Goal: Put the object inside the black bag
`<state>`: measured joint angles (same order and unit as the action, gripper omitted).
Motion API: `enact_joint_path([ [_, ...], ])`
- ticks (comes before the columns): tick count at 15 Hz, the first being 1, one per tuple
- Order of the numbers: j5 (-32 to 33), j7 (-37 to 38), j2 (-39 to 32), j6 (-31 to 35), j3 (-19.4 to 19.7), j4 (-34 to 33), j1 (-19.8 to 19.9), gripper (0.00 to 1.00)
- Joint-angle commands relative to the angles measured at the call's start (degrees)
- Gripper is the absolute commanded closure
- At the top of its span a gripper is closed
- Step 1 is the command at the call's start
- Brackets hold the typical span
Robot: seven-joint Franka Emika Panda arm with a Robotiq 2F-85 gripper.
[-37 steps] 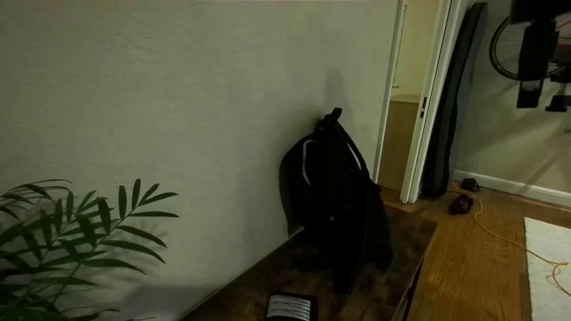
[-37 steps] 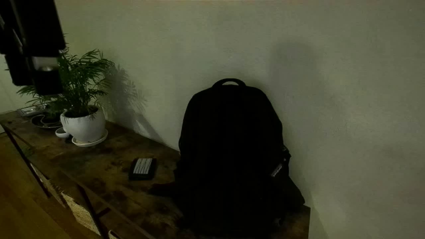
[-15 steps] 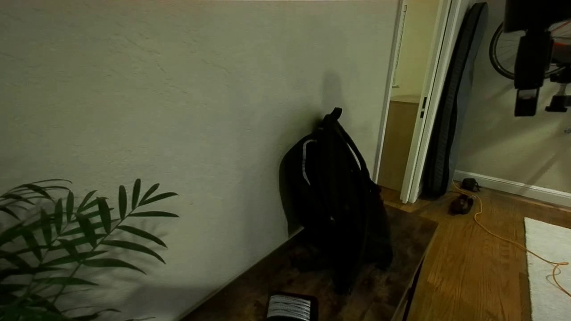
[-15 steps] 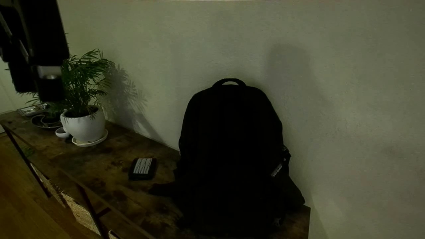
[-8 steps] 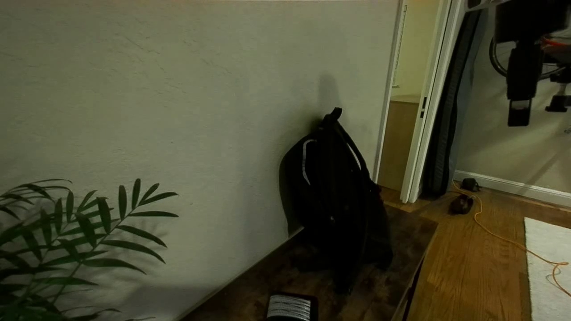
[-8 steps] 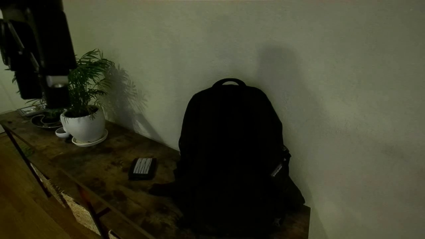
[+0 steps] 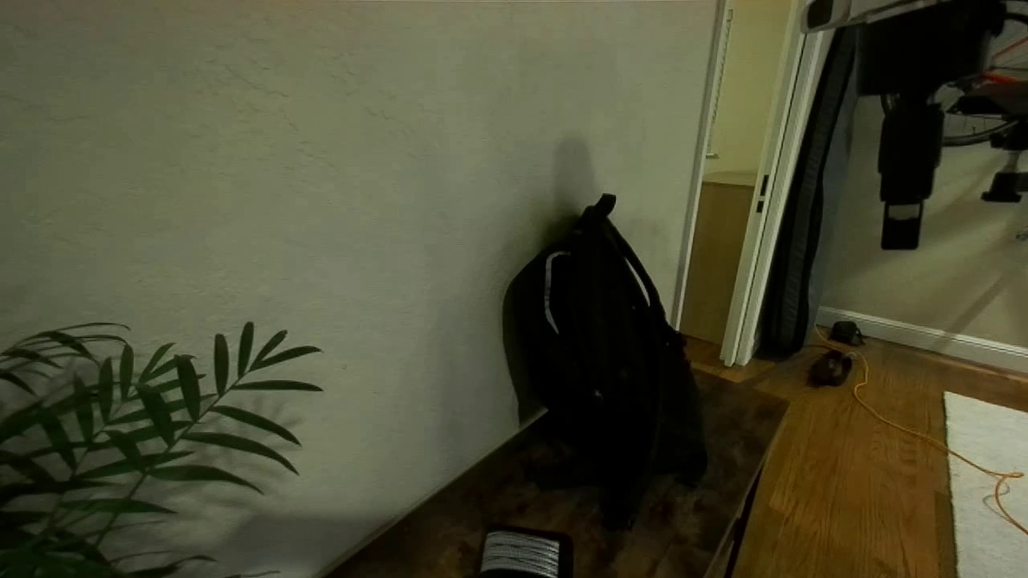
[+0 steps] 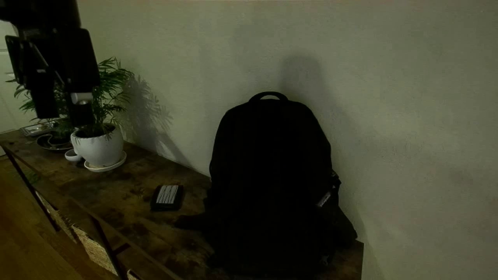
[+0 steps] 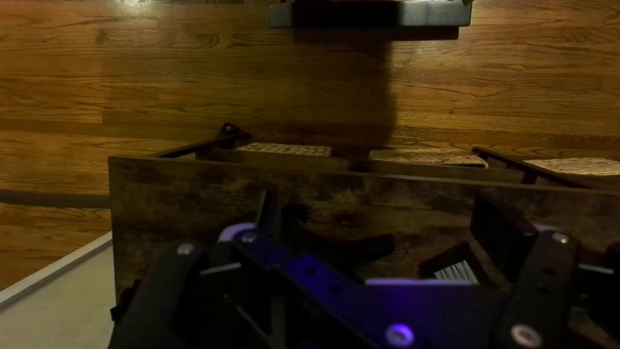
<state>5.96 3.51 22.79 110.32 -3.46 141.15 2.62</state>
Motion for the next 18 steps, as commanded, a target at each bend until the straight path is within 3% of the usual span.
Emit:
enact_joint_path([
  [1, 0.31, 1.83, -2.64, 1.18, -0.75, -1.50, -1.86, 0.00],
  [17, 4.90, 5.48, -17.25, 8.85, -3.74, -9.09, -5.00, 0.00],
  [18, 3.25, 2.77, -15.23, 7.82, -2.99, -7.35, -5.06, 0.00],
])
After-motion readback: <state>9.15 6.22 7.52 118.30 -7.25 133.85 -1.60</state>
